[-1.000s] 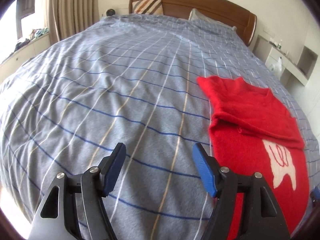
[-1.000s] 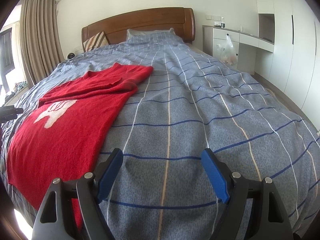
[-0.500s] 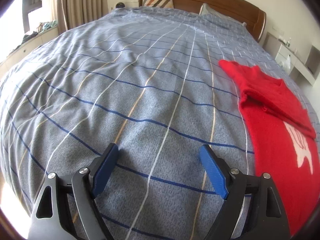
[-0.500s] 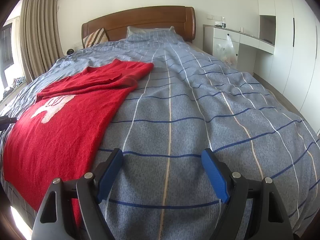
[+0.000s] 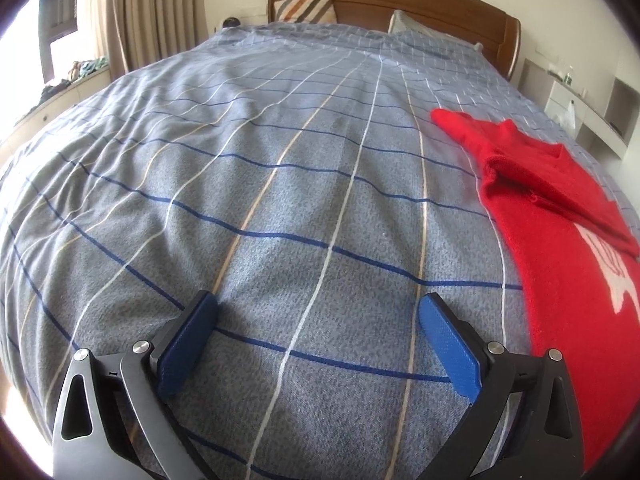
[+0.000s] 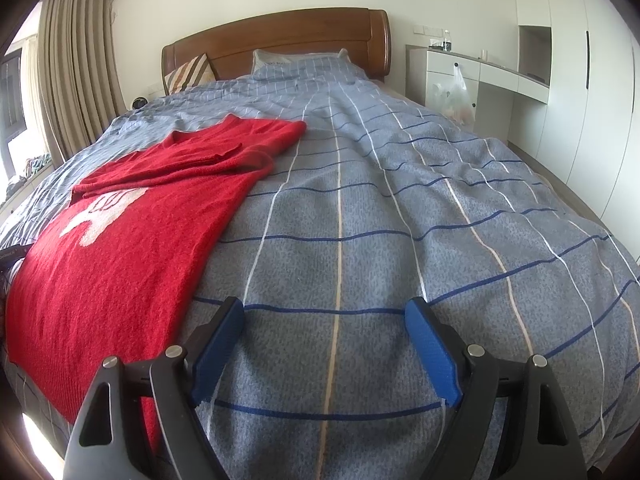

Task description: Fold small clothes

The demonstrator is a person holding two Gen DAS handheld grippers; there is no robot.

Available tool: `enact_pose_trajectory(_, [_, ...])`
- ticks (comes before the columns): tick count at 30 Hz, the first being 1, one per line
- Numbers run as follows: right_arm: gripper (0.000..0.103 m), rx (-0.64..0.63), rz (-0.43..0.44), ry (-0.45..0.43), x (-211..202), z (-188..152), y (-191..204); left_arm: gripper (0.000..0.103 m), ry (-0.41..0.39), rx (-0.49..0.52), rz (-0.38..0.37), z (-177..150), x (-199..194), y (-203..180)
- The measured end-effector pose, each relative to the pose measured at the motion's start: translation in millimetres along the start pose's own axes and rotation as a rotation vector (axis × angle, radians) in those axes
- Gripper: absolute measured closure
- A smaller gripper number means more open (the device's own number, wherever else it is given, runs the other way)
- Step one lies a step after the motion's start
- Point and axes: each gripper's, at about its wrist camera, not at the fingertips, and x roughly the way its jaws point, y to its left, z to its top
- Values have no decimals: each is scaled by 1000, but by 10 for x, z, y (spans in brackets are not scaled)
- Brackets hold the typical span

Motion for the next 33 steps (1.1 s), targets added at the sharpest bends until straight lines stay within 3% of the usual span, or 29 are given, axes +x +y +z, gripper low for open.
enact_pose_trajectory(33, [18, 1, 1, 0, 4, 2, -6, 1, -3, 2, 2, -14, 6, -8])
